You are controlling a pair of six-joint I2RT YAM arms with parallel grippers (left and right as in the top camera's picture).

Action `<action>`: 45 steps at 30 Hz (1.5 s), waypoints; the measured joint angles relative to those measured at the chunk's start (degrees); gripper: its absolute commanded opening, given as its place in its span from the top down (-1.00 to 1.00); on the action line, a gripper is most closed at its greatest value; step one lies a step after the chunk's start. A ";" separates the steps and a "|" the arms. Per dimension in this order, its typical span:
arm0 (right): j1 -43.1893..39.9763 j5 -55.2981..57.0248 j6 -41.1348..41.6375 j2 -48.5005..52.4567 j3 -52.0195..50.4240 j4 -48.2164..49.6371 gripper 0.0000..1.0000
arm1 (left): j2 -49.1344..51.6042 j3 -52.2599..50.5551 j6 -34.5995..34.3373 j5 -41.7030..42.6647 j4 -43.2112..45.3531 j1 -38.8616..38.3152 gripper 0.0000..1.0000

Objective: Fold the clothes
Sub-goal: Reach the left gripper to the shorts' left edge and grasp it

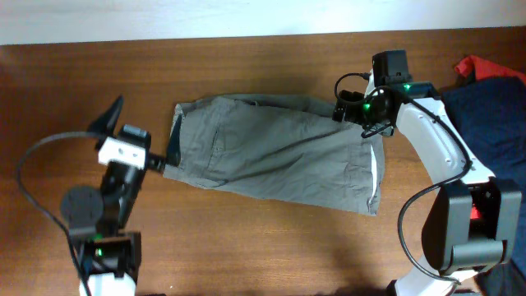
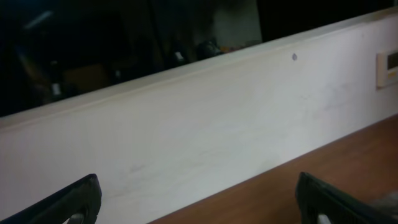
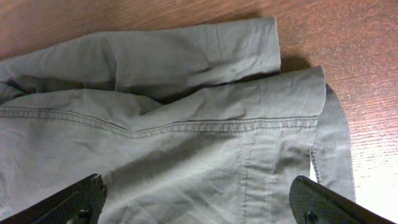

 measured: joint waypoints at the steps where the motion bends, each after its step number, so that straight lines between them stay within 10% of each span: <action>1: 0.00 0.00 -0.17 0.00 0.00 -0.26 -0.97 | 2.16 1.36 0.17 0.57 -0.20 0.00 -0.98; 16: -2.47 0.17 -0.66 0.00 -0.02 -2.69 -0.97 | 45.55 47.74 2.19 3.39 -53.59 1.18 -0.98; 45: -4.55 0.17 -1.25 0.00 -0.02 -3.98 -0.97 | 69.85 51.82 4.61 2.89 -70.23 -0.96 -0.99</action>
